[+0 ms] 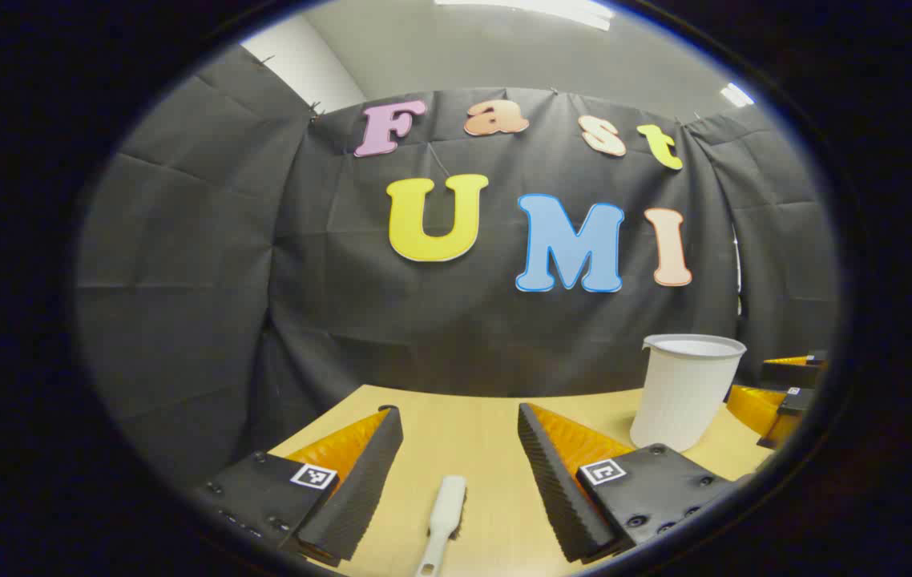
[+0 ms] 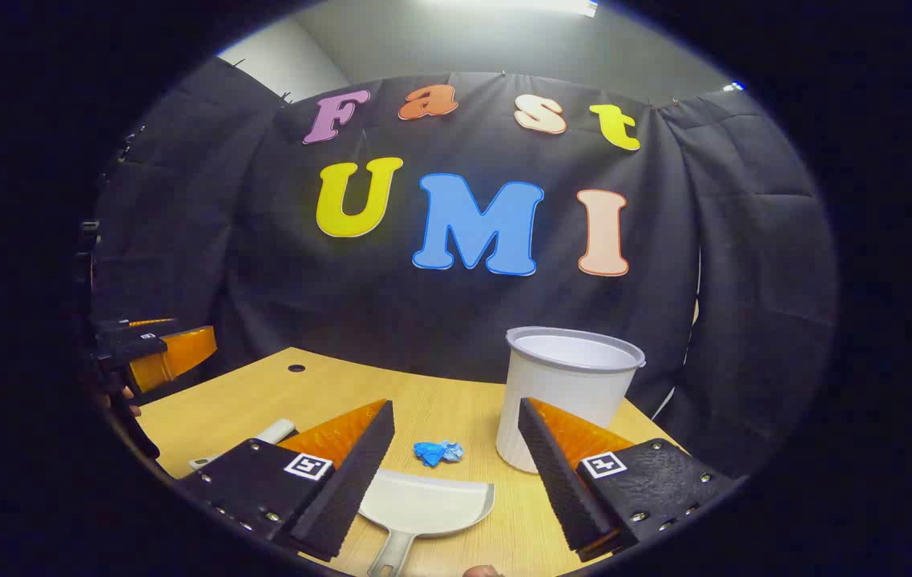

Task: Pick up the small broom and dustpan from the desktop, sweep the trash into the dustpan with the broom, and then empty the trash into the garbage bin.

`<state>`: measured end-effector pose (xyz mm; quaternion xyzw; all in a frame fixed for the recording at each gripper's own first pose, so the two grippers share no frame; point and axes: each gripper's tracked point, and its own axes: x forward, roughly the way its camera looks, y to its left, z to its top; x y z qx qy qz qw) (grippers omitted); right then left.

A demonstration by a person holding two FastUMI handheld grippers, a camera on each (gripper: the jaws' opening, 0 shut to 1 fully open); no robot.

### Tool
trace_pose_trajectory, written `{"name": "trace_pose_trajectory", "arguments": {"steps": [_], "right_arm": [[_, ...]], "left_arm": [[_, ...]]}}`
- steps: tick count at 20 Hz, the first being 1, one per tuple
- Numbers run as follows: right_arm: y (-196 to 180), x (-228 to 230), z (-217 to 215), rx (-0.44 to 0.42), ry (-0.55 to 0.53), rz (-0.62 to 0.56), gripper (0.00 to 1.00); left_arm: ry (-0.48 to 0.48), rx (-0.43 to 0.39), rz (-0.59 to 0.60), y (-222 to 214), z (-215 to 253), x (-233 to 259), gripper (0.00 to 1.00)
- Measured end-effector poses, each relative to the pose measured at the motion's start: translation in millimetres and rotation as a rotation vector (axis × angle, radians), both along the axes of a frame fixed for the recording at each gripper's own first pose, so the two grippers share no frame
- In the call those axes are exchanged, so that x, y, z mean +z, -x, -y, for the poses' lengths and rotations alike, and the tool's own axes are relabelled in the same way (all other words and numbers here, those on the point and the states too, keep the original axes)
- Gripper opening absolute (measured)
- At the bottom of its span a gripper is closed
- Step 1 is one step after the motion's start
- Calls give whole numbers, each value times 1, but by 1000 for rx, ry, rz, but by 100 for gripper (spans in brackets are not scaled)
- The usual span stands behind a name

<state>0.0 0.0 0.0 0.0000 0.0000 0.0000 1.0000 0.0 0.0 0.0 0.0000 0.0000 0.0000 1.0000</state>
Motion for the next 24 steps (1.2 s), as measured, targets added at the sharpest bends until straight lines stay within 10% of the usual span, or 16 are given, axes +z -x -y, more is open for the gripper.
{"name": "trace_pose_trajectory", "arguments": {"steps": [24], "right_arm": [[10, -50, -14, 34, -9, -260, 98]], "left_arm": [[-80, -107, -217, -37, -18, -73, 96]]}}
